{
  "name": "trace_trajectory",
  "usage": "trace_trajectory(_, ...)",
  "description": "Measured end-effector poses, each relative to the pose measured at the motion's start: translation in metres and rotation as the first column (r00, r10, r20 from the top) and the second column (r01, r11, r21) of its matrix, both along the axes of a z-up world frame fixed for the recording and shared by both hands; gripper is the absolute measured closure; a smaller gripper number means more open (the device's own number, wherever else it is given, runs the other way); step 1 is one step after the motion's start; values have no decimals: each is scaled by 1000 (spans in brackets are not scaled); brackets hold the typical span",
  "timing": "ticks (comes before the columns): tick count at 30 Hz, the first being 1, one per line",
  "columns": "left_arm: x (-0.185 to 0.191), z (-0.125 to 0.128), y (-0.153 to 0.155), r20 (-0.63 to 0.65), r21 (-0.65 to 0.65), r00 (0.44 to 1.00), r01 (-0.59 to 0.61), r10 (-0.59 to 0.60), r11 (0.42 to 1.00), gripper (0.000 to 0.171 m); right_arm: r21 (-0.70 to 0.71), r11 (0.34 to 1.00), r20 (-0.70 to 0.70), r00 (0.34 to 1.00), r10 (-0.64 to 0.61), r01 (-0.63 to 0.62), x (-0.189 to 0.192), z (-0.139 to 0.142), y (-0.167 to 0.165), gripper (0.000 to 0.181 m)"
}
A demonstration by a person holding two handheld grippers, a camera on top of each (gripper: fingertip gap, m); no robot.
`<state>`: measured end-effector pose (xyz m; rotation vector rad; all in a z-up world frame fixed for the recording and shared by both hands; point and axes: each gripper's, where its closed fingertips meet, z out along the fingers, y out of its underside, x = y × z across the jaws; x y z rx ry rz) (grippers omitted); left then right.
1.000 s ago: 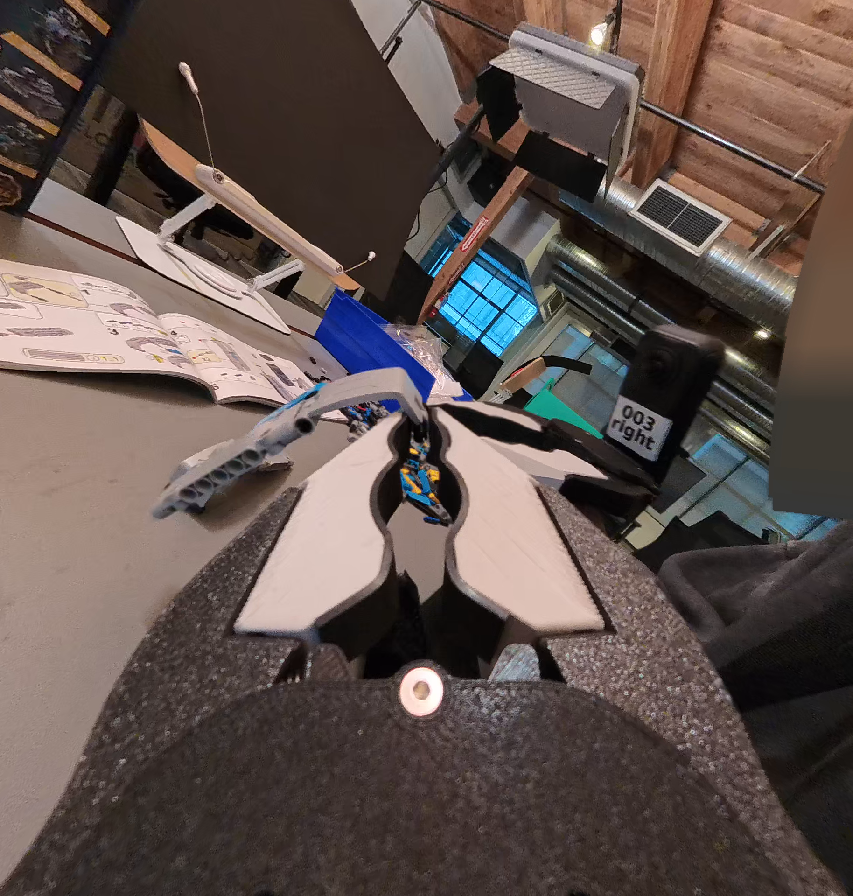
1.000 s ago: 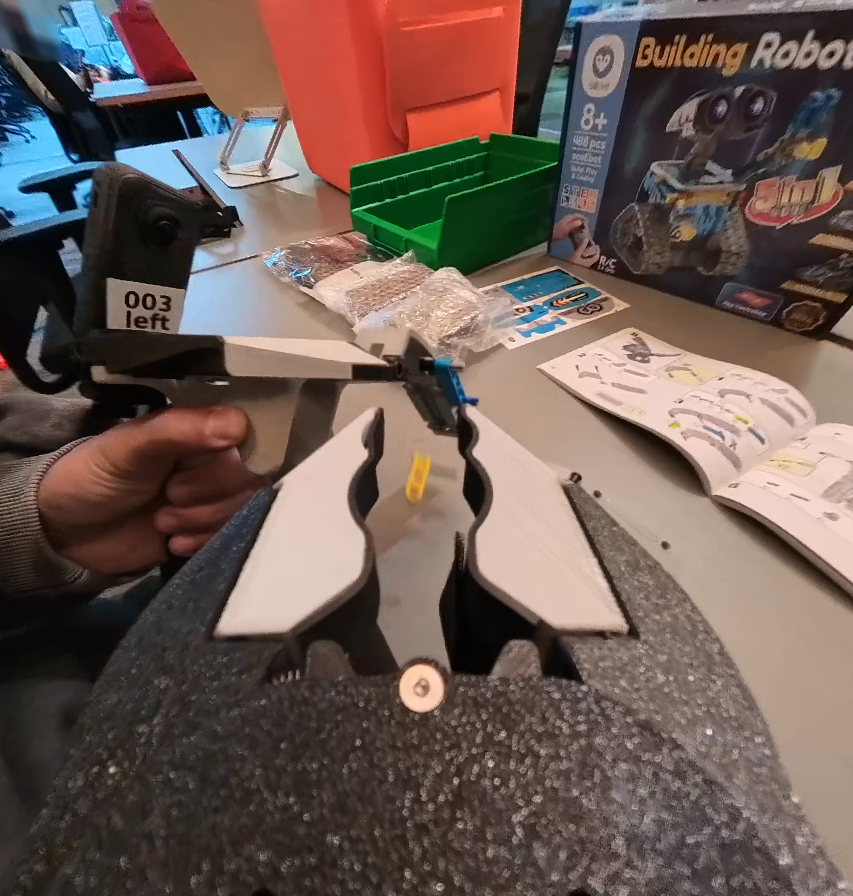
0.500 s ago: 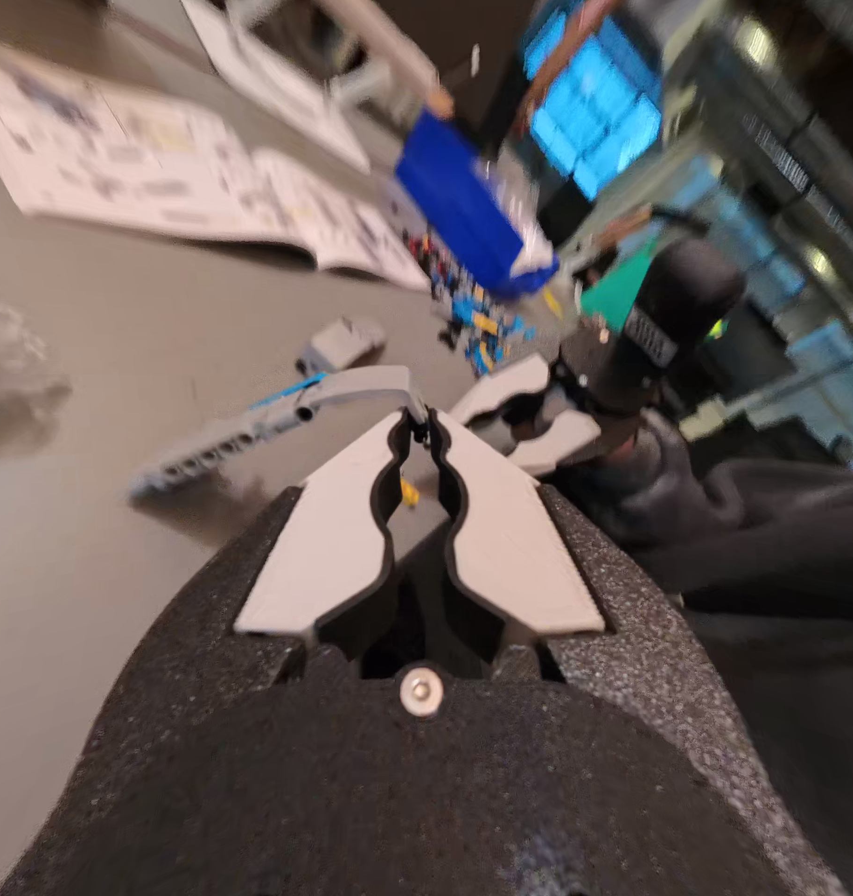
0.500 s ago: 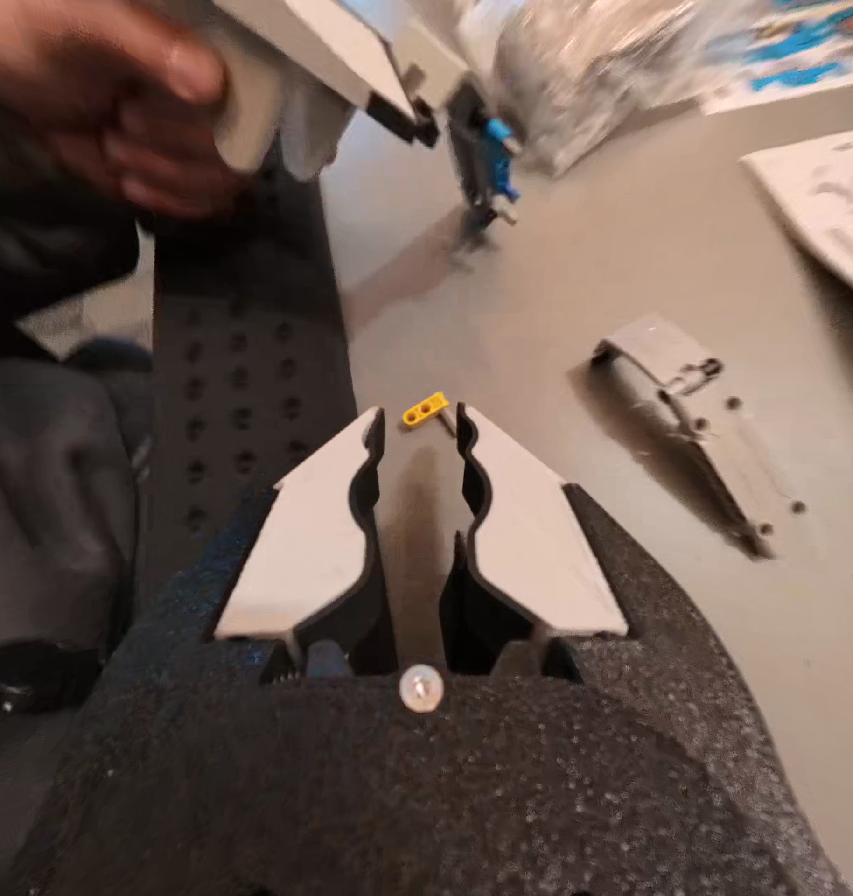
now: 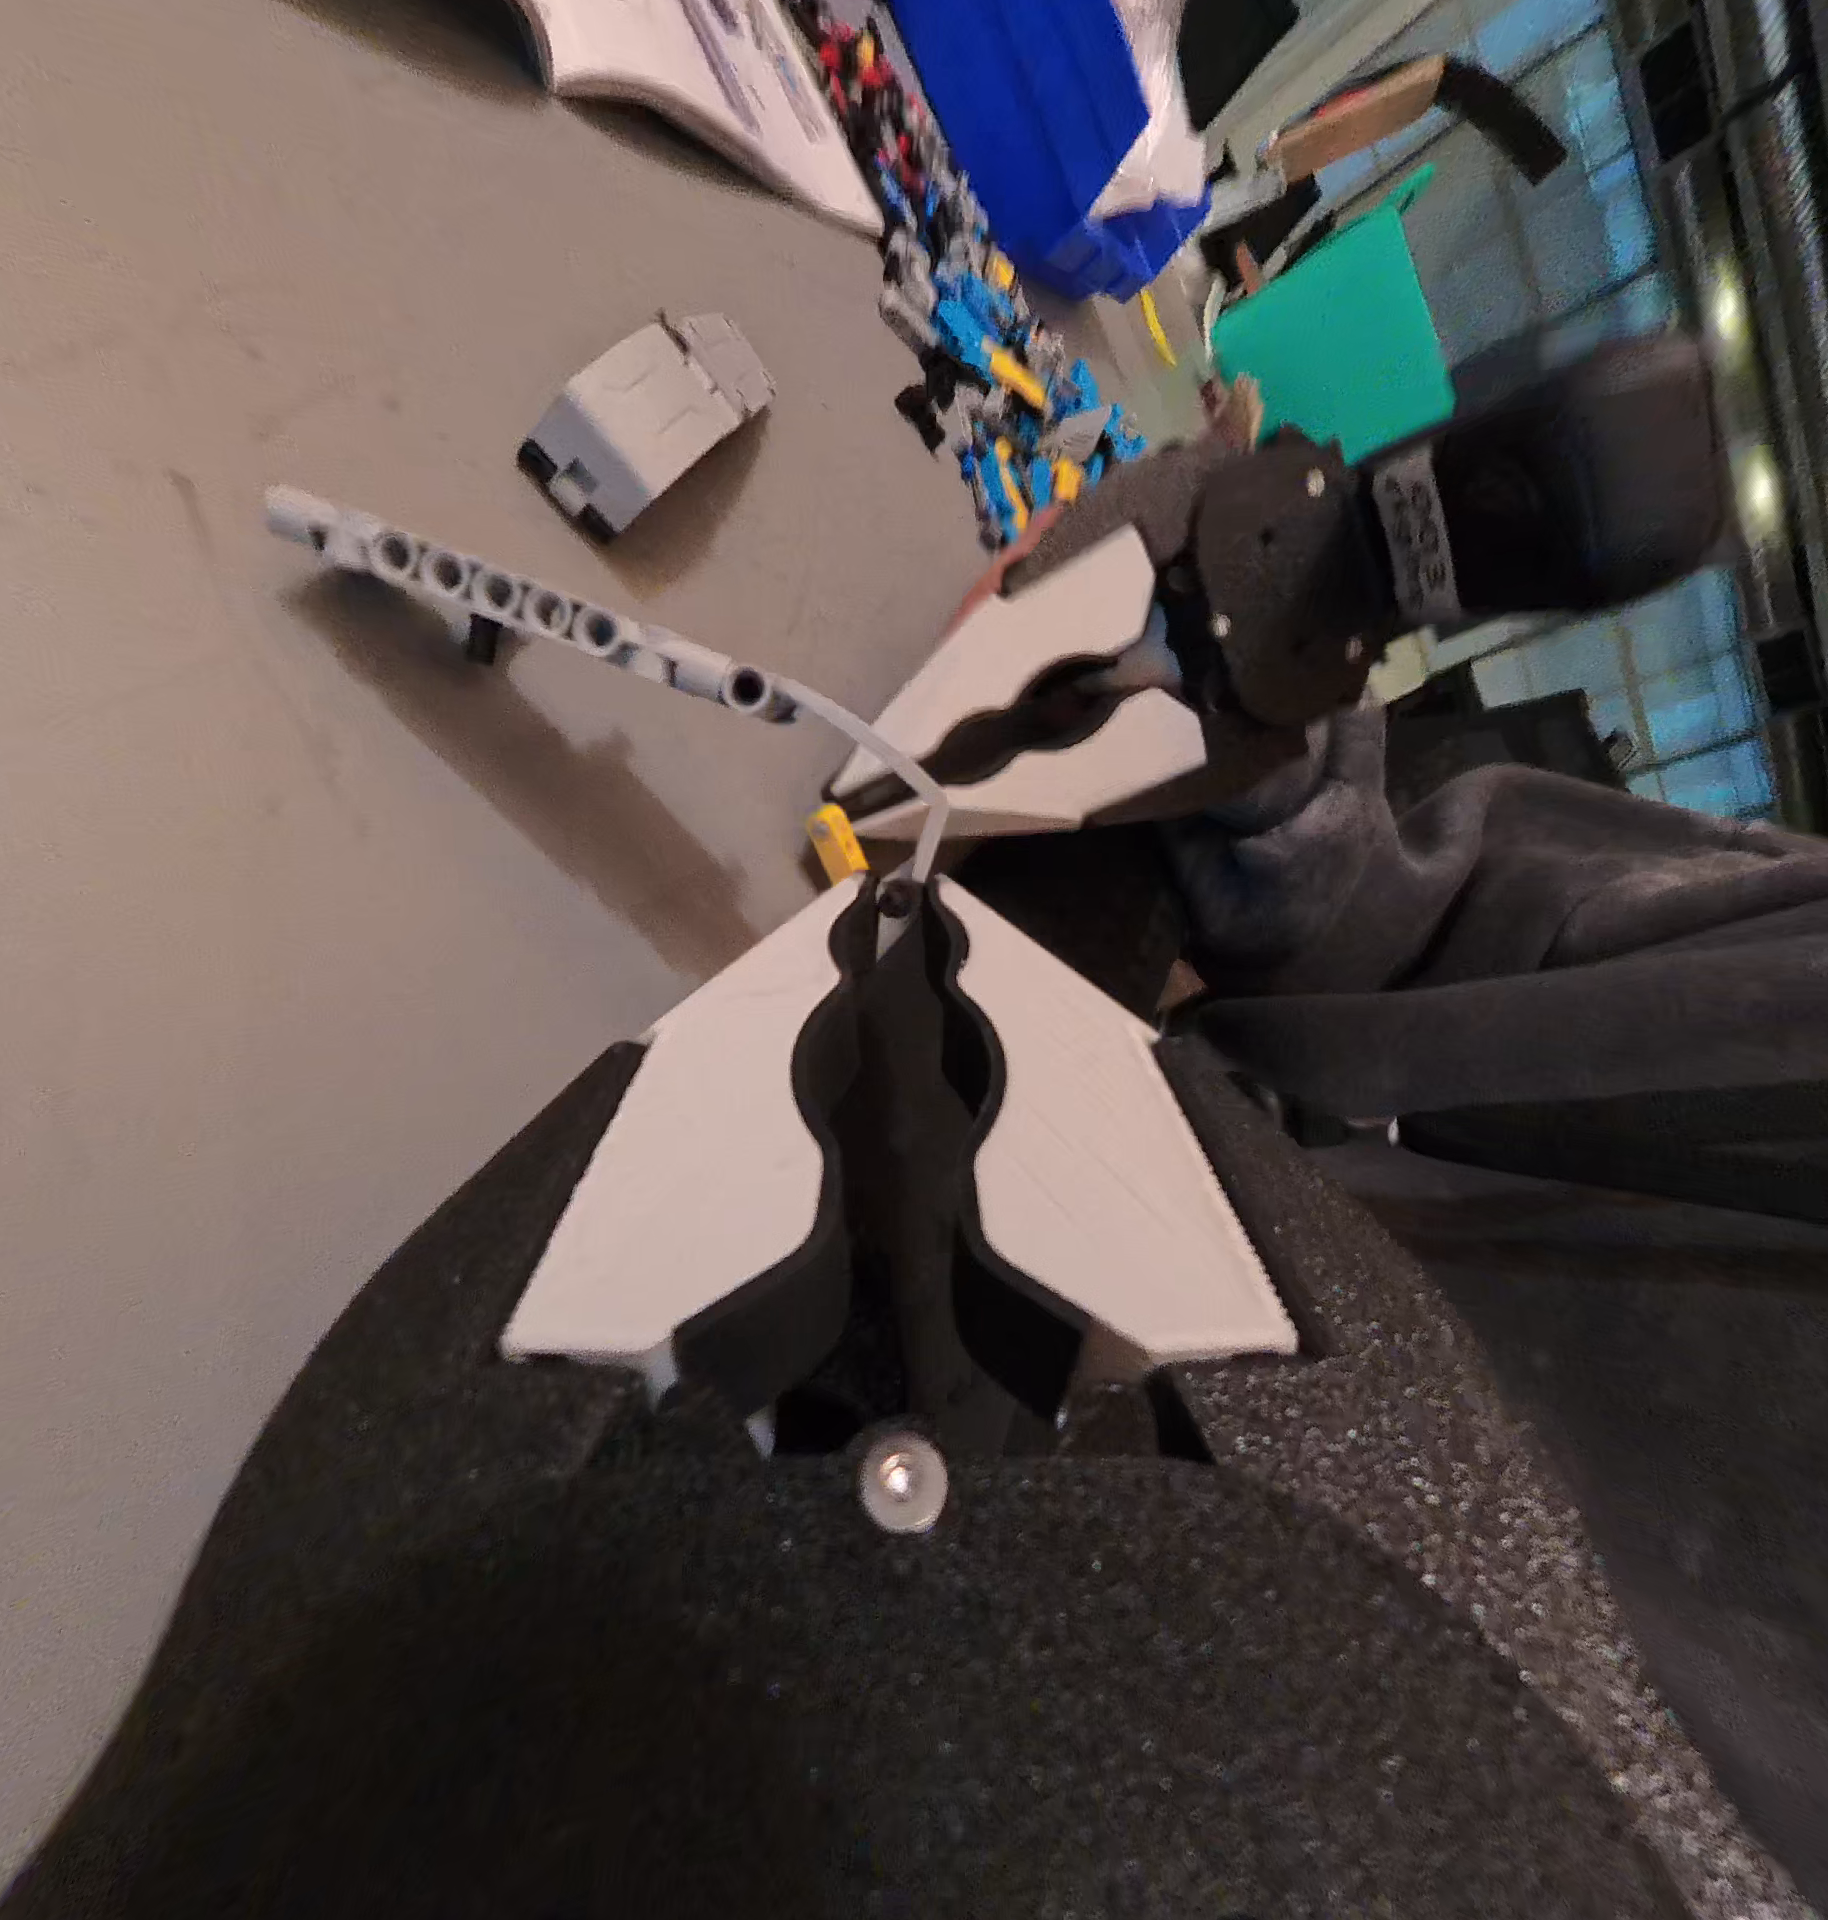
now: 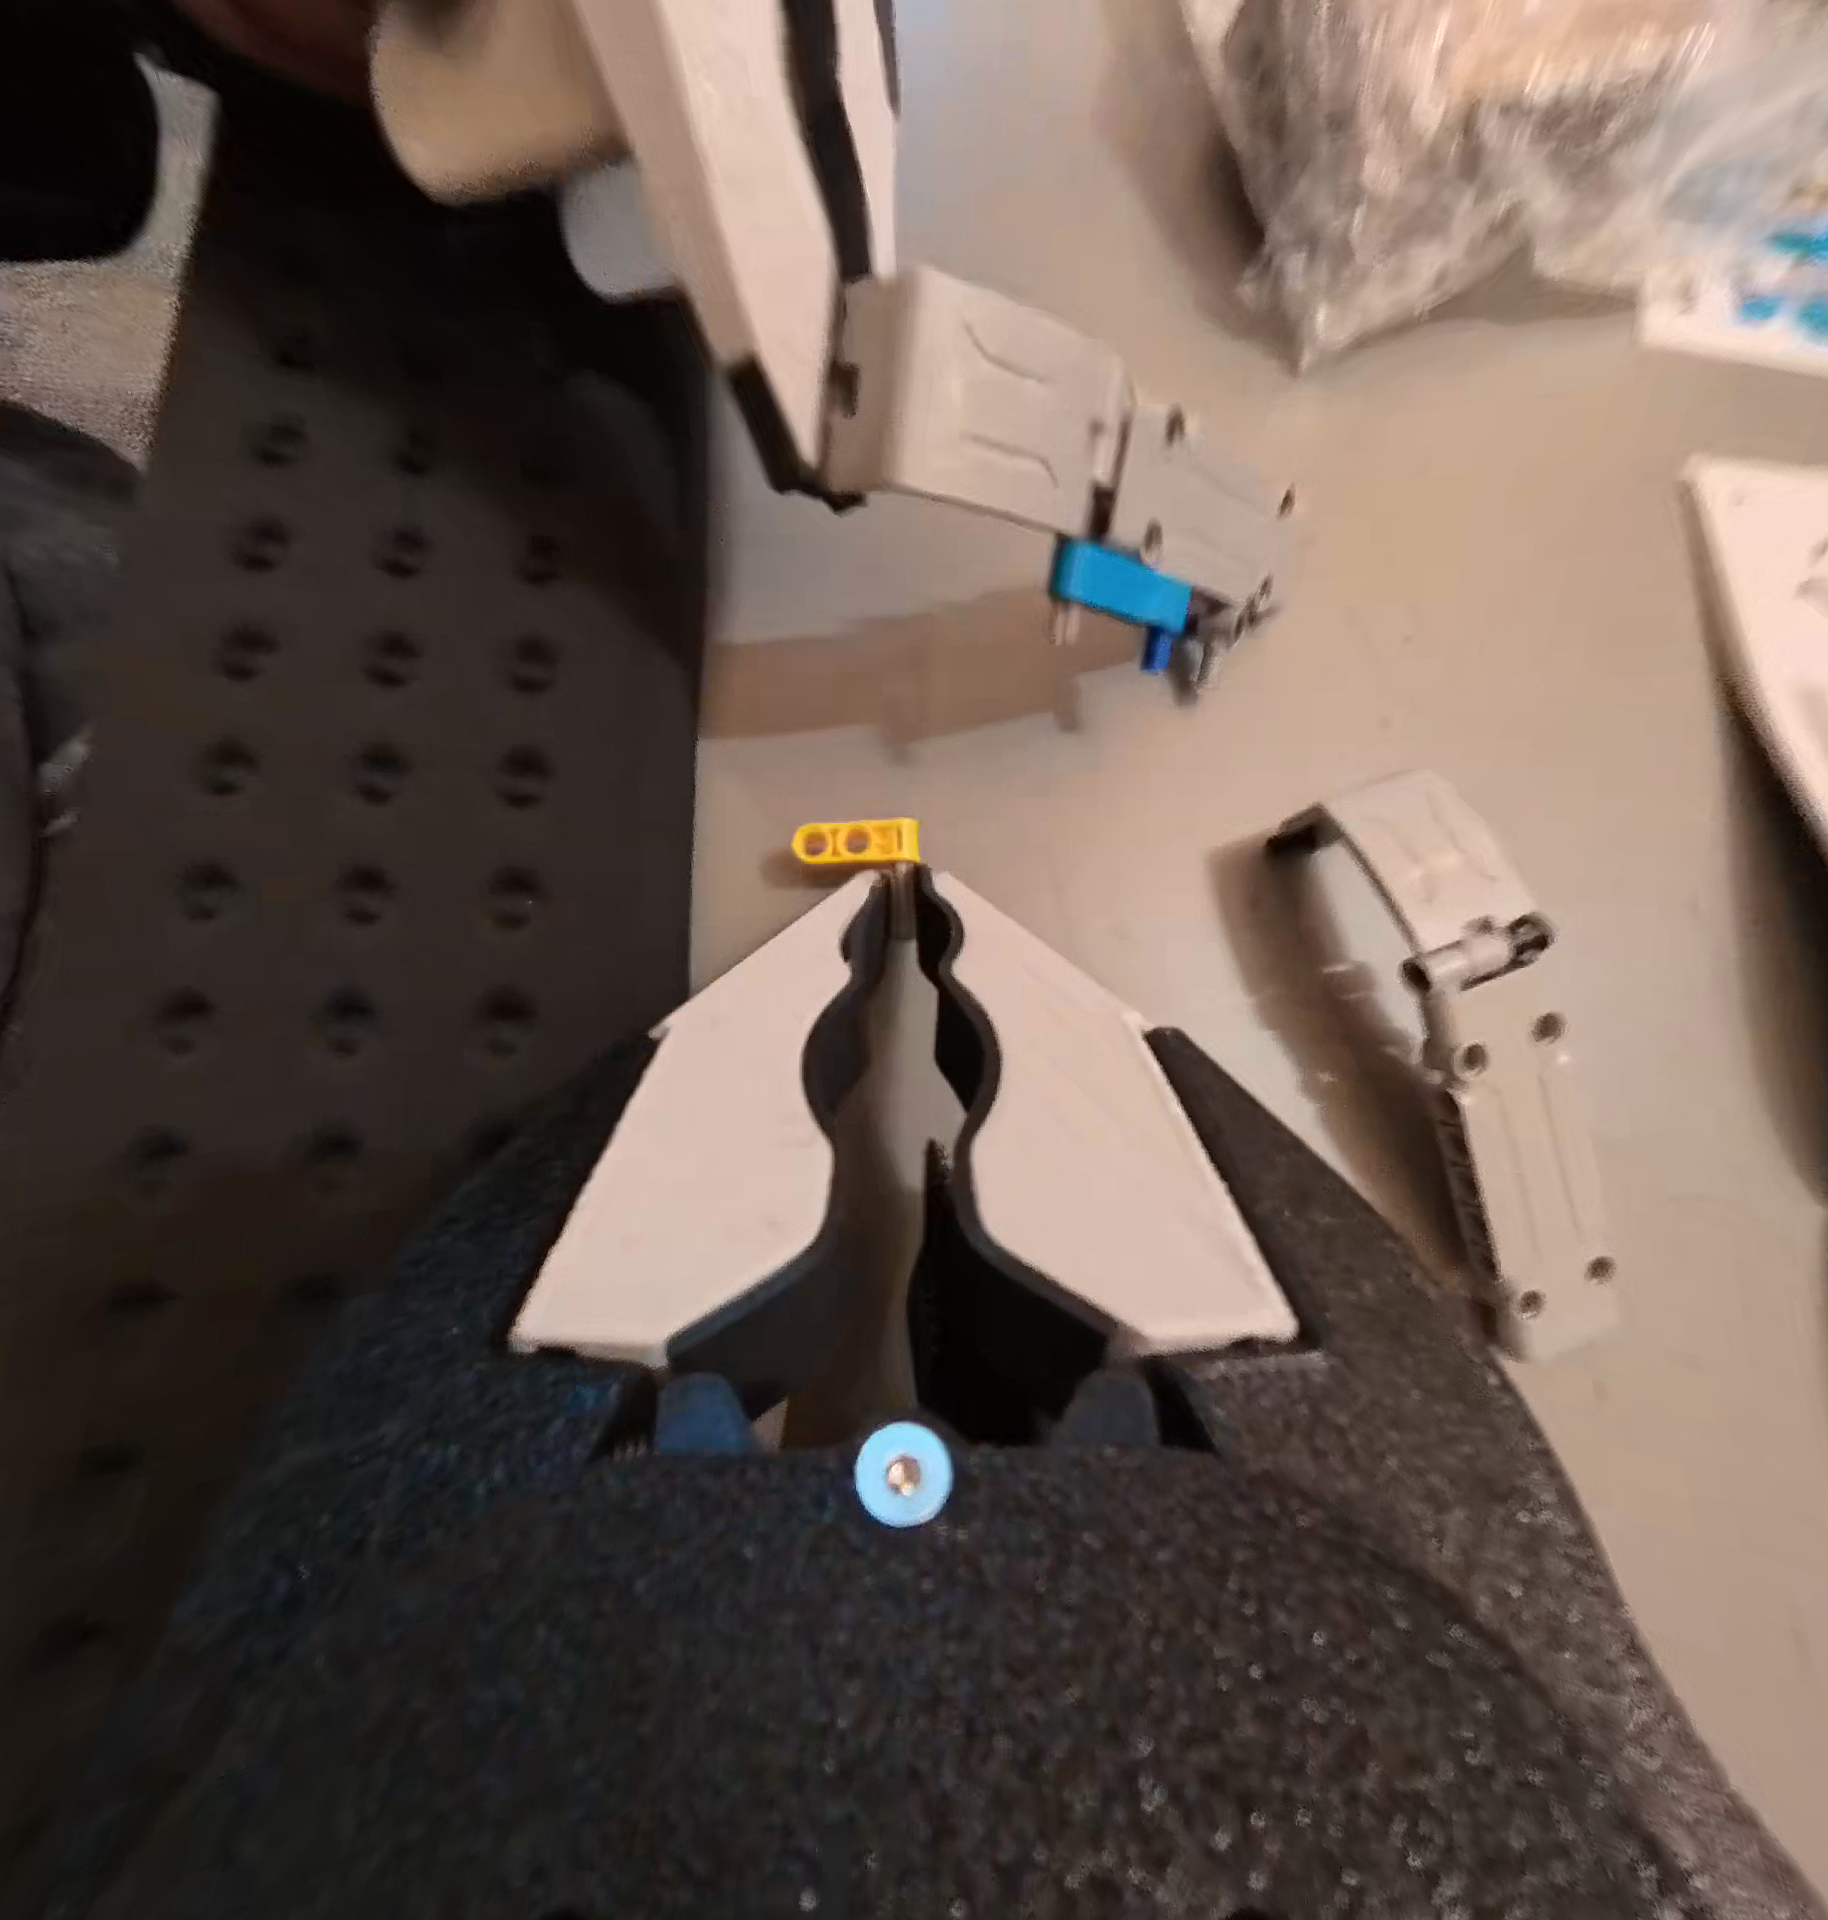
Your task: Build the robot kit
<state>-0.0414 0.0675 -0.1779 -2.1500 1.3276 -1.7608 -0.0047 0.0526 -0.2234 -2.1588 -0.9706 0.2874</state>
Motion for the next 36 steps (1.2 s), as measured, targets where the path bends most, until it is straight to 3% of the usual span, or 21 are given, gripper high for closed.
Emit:
trace_trajectory(2,5,15,2,71,-87,996,-52,58,995,165,125,992,-44,999,17,-12,-10,27,1,178)
trace_trajectory(5,11,33,-5,160,-269,984,-31,76,963,165,288,958,-41,999,14,-1,-19,61,2,178)
trace_trajectory(8,13,34,-6,167,-259,982,-42,88,965,166,367,930,-47,999,-8,25,-23,75,2,178)
trace_trajectory(22,17,30,-13,152,-252,986,-31,71,967,166,366,929,8,998,-65,57,-18,67,2,178)
trace_trajectory(30,21,27,-17,144,-146,987,-53,74,988,165,411,911,113,989,-100,45,-16,67,2,178)
trace_trajectory(36,23,32,-22,172,-119,984,-36,56,992,166,431,902,100,991,-85,34,-17,73,-1,178)
